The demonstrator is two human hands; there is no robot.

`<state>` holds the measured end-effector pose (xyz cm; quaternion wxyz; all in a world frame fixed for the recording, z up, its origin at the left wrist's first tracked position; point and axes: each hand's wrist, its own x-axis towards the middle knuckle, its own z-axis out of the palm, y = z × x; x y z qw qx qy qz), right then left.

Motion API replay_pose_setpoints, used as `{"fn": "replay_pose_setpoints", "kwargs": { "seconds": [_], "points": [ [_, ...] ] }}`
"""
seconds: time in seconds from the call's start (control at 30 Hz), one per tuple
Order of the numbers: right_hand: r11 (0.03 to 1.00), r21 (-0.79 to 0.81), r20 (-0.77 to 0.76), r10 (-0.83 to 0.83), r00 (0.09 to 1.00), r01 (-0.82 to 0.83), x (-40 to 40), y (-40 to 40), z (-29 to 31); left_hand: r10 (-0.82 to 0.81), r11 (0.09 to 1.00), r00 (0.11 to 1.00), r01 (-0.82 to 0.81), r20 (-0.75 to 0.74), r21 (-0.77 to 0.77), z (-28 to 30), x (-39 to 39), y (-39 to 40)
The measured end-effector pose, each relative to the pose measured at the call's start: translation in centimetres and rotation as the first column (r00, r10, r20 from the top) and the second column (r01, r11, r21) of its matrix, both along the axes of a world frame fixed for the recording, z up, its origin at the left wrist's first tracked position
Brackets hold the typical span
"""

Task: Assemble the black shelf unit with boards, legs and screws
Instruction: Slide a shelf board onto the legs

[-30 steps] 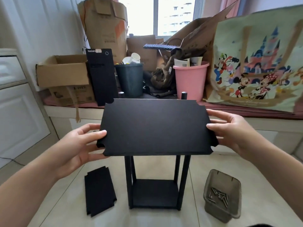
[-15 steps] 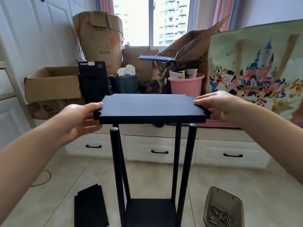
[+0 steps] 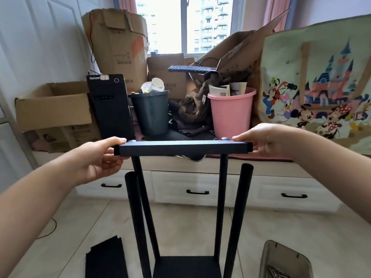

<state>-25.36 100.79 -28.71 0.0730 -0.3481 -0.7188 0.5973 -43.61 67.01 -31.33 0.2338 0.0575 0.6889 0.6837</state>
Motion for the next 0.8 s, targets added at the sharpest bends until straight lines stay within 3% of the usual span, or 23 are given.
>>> {"fn": "replay_pose_setpoints", "kwargs": {
  "seconds": [0.33,0.8],
  "points": [
    [0.998,-0.057,-0.073,-0.019,0.997,0.015,-0.8,0.4,-4.4,0.025,0.999,0.999,-0.026,-0.027,-0.043,-1.9,0.1,0.7],
    [0.990,-0.139,-0.195,-0.049,0.980,0.022,-1.0,0.7,-5.9,-0.011,1.000,0.997,0.011,-0.076,-0.001,-4.2,-1.2,0.8]
  ]
}}
